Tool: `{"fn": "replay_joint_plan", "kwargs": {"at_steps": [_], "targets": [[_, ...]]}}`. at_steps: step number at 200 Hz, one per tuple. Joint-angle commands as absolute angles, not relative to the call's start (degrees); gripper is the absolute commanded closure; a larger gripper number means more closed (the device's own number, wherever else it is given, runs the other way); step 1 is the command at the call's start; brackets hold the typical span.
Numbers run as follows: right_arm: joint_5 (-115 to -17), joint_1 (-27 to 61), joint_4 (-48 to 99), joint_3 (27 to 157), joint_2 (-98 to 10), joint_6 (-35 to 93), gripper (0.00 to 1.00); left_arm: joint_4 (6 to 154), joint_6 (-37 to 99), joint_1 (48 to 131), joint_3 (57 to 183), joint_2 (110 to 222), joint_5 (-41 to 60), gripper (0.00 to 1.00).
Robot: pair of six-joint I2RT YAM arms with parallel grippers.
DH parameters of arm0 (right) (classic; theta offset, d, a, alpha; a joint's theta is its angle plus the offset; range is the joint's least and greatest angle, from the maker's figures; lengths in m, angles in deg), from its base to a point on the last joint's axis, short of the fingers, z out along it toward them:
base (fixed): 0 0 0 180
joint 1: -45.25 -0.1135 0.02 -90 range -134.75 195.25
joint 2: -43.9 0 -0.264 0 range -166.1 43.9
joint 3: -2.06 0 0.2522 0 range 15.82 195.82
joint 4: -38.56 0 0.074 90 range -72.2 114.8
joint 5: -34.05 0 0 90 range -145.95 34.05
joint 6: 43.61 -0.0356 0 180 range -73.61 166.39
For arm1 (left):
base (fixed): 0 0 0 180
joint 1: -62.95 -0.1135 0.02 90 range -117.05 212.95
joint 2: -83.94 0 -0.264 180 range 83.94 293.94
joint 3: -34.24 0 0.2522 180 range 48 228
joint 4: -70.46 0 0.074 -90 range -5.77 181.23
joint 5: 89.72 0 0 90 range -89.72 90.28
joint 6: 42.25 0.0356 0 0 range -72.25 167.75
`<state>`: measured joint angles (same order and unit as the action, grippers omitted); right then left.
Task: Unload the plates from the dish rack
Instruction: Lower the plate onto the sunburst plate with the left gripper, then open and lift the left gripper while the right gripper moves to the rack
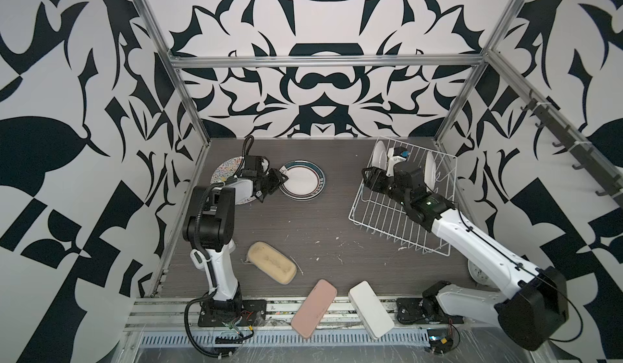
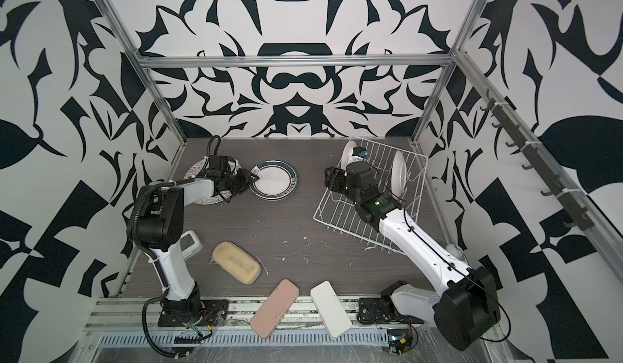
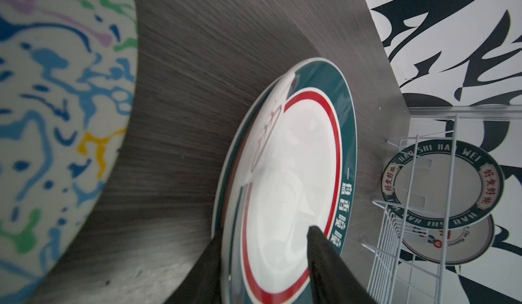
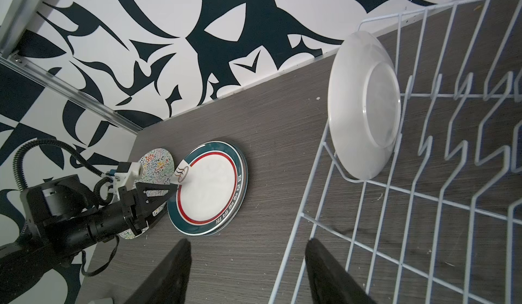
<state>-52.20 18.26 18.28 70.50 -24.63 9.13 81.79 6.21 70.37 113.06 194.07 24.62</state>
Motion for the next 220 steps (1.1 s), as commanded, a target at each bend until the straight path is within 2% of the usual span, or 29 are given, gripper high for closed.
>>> {"fn": "replay_joint_plan", "kwargs": {"at_steps": [1,91,156,220], "targets": [[-51.1,18.4,18.6,70.1,-22.6,9.9,0.32,87.5,10.0,70.1,116.1,192.3,22.2,0.49],[-50.3,18.5,18.0,69.8,-22.5,10.4,0.32,95.5,14.7,70.2,118.9,191.3,18.6,0.43],[-47.3,18.5,15.1,70.3,-22.2,11.9,0.32,94.4,13.1,70.2,118.6,191.0,23.7,0.41],[-25.7,18.4,3.4,75.0,-23.6,24.9,0.33,94.8,14.1,70.2,115.2,184.0,25.9,0.4]]}}
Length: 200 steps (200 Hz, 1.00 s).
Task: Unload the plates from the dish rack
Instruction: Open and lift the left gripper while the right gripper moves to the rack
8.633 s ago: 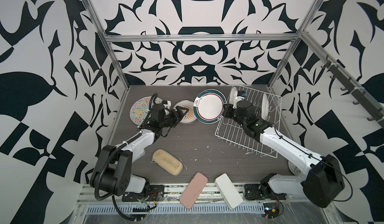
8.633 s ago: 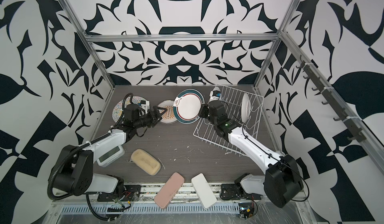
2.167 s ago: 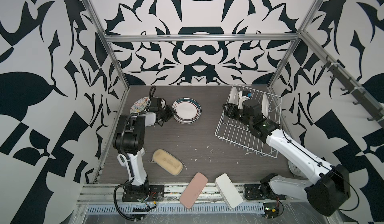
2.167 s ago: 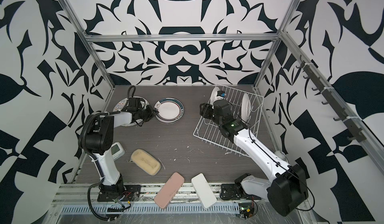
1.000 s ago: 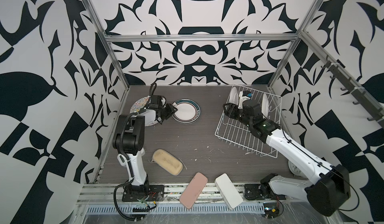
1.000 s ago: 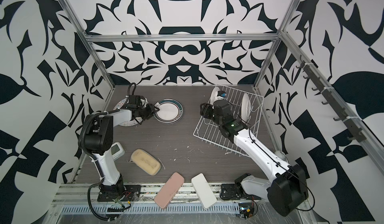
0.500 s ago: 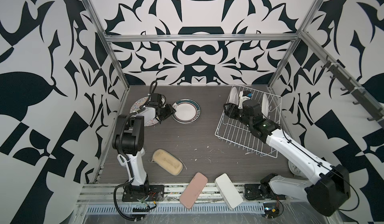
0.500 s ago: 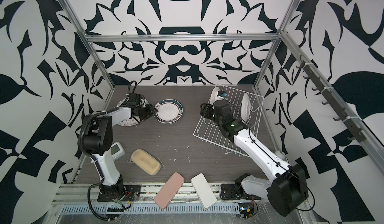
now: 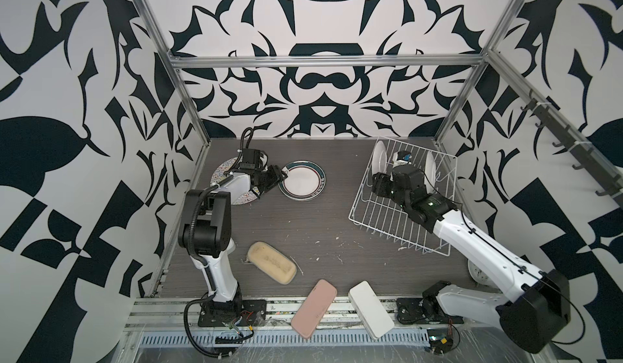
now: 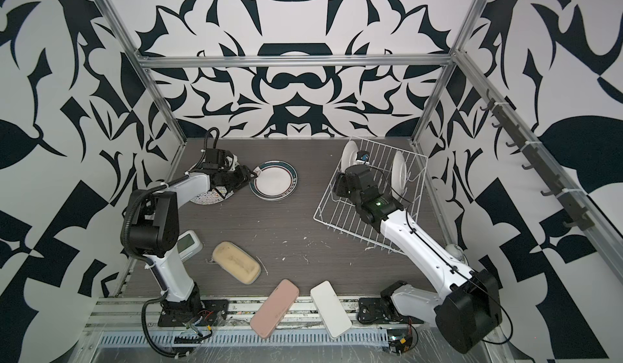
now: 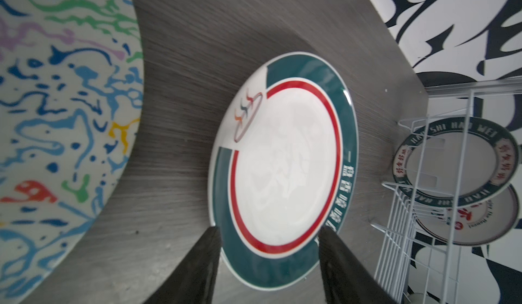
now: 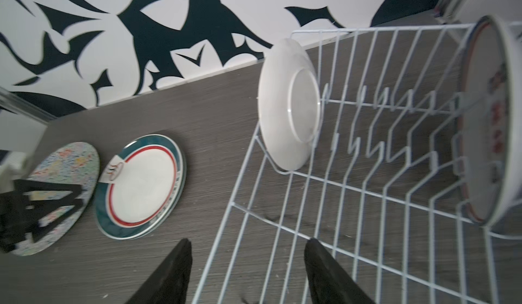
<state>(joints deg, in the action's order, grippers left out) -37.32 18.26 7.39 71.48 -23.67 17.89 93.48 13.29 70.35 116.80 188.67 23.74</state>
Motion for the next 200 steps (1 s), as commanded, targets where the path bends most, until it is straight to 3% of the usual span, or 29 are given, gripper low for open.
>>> {"fn": "replay_joint_plan", "kwargs": {"at_steps": [1,36,64,77,99,112,200], "targets": [[-25.4,18.3,3.4,75.0,-23.7,25.0,0.33,94.8,14.1,70.2,115.1,183.8,25.9,0.4],[-11.4,17.8,3.4,76.3,-25.8,30.8,0.36,94.0,13.1,70.2,111.0,179.9,27.0,0.39],[-2.8,17.3,6.7,77.8,-29.6,38.0,0.43,92.7,12.0,70.2,108.6,177.9,28.2,0.39],[1.9,17.4,10.0,78.4,-32.2,42.0,0.48,93.7,12.7,70.2,108.7,177.5,28.2,0.39],[8.1,17.7,12.1,81.6,-38.3,48.6,0.47,94.9,13.6,70.1,108.7,177.2,27.6,0.39],[11.4,18.2,12.4,84.0,-42.5,51.5,0.53,95.0,13.6,70.1,108.7,177.3,27.9,0.38],[14.9,23.8,16.8,89.7,-53.4,51.1,0.56,95.5,13.1,70.1,107.6,175.8,27.5,0.38]]}}
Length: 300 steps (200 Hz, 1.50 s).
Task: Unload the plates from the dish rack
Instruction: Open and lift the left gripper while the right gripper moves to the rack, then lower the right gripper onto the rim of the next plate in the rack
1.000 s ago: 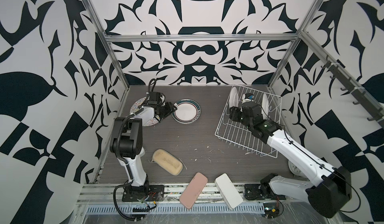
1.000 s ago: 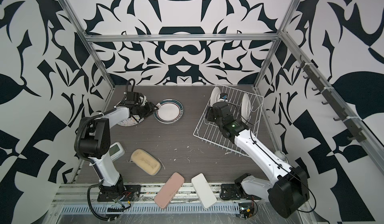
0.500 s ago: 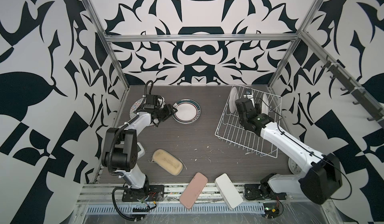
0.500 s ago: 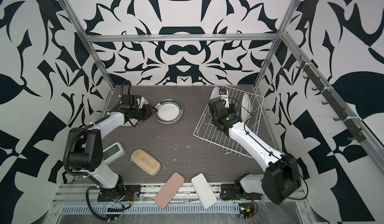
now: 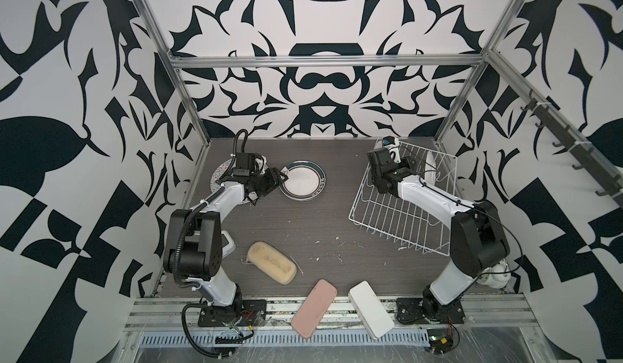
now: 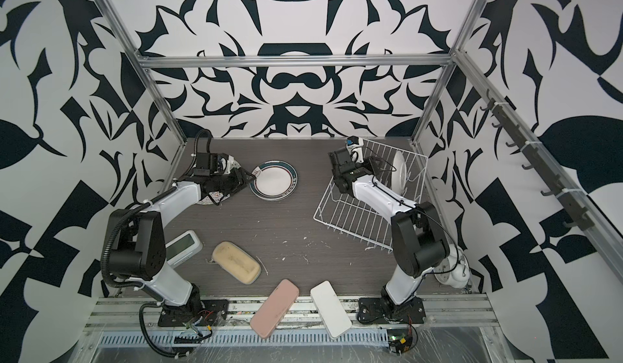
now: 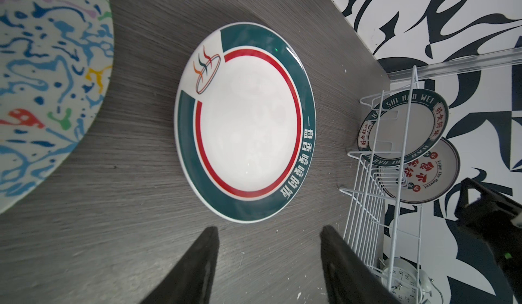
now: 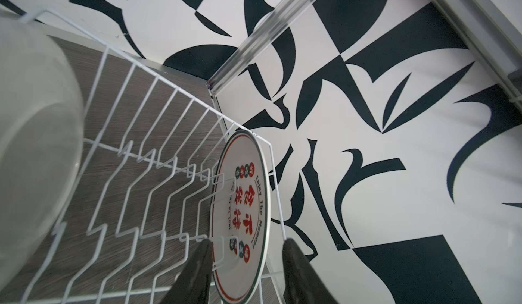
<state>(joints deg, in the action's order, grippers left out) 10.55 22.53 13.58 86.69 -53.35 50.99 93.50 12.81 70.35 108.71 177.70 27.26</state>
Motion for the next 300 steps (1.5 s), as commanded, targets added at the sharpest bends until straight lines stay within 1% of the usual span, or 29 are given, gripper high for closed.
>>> {"fn": "replay_joint_plan", "kwargs": {"at_steps": [1,44,53,62,67,116,150,205,252,264,283,300], "targets": [[14.9,23.9,16.8,89.7,-53.4,51.0,0.56,95.5,13.2,70.1,107.7,175.8,27.4,0.38],[15.8,26.5,13.0,90.3,-55.6,45.5,0.55,97.2,13.6,70.1,110.0,177.3,28.1,0.38],[16.1,26.9,12.0,90.5,-56.1,44.8,0.53,97.1,13.4,70.1,110.2,177.5,28.2,0.38],[16.3,27.4,9.3,91.3,-56.7,42.5,0.45,97.0,13.2,70.2,110.6,177.8,28.2,0.38],[16.3,27.8,7.5,91.9,-56.9,41.0,0.44,97.1,13.2,70.2,110.8,178.0,28.1,0.38],[13.5,30.6,-1.9,94.1,-58.6,31.5,0.39,99.5,13.4,70.1,113.7,179.6,28.8,0.38],[12.9,31.9,-5.0,94.3,-59.5,28.0,0.39,101.3,13.6,70.2,115.4,179.7,28.6,0.38],[9.4,33.1,-5.5,92.7,-59.5,24.7,0.48,101.8,13.0,70.2,116.3,180.3,28.5,0.38],[4.8,34.2,-2.4,91.0,-58.5,26.1,0.64,101.9,12.8,70.6,116.4,179.9,28.0,0.38],[4.8,34.2,-1.7,90.7,-58.2,26.7,0.67,101.9,12.7,70.6,116.4,180.0,28.0,0.38],[5.9,34.5,-1.8,90.5,-58.2,26.8,0.75,102.1,12.8,70.7,116.6,180.2,28.1,0.38],[5.9,35.0,-1.7,90.3,-58.1,27.2,0.78,102.5,12.9,70.6,117.0,180.0,28.1,0.38]]}}
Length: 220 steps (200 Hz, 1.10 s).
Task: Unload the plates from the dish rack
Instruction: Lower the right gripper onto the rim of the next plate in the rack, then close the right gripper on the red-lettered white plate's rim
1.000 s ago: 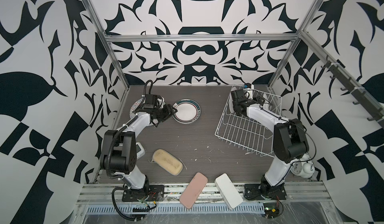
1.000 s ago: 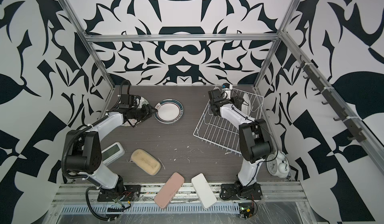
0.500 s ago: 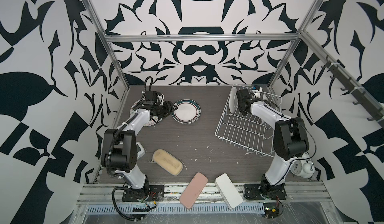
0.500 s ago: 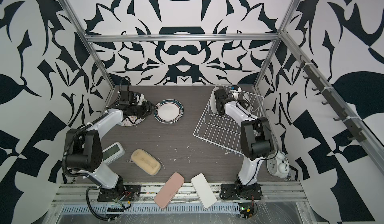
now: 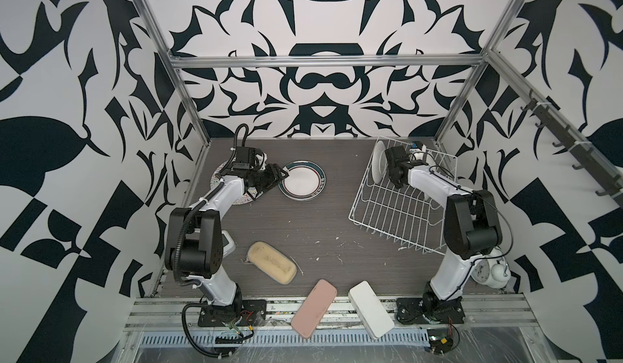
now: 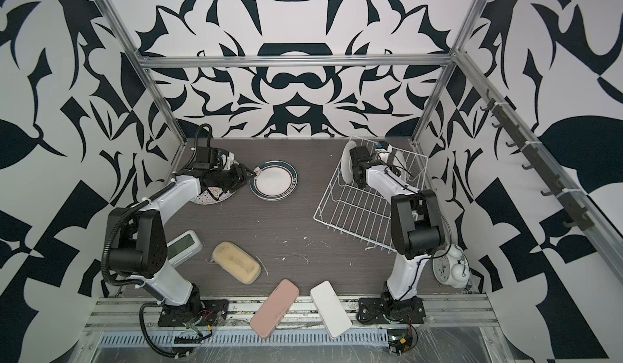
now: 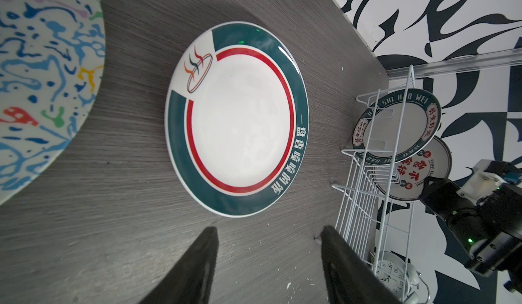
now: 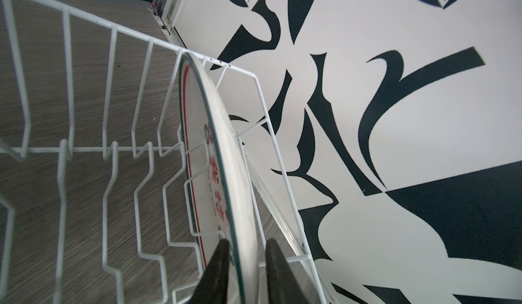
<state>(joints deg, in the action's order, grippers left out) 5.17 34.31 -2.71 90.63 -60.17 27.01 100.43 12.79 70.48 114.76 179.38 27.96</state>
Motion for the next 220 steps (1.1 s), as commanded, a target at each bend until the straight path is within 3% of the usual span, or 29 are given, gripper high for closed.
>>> {"fn": "replay_joint_plan", "kwargs": {"at_steps": [1,52,84,129,163,220], "targets": [[5.9,35.0,-1.7,90.3,-58.1,27.2,0.78,102.5,12.9,70.7,117.0,180.0,28.0,0.38],[5.8,35.1,0.3,89.0,-55.7,29.9,0.82,103.0,13.0,70.8,117.7,179.8,27.8,0.38],[5.4,35.4,0.8,88.9,-54.6,30.6,0.9,103.1,12.8,71.0,118.0,179.6,27.8,0.37],[5.1,35.4,0.9,89.0,-53.8,31.4,0.92,103.1,12.6,71.2,118.0,179.3,27.7,0.37],[5.8,35.4,1.9,88.9,-53.8,33.0,1.0,103.2,12.7,71.3,118.0,178.9,27.6,0.37],[9.0,35.4,2.9,89.5,-54.4,35.8,1.0,103.2,12.8,71.4,117.3,178.1,27.4,0.37]]}}
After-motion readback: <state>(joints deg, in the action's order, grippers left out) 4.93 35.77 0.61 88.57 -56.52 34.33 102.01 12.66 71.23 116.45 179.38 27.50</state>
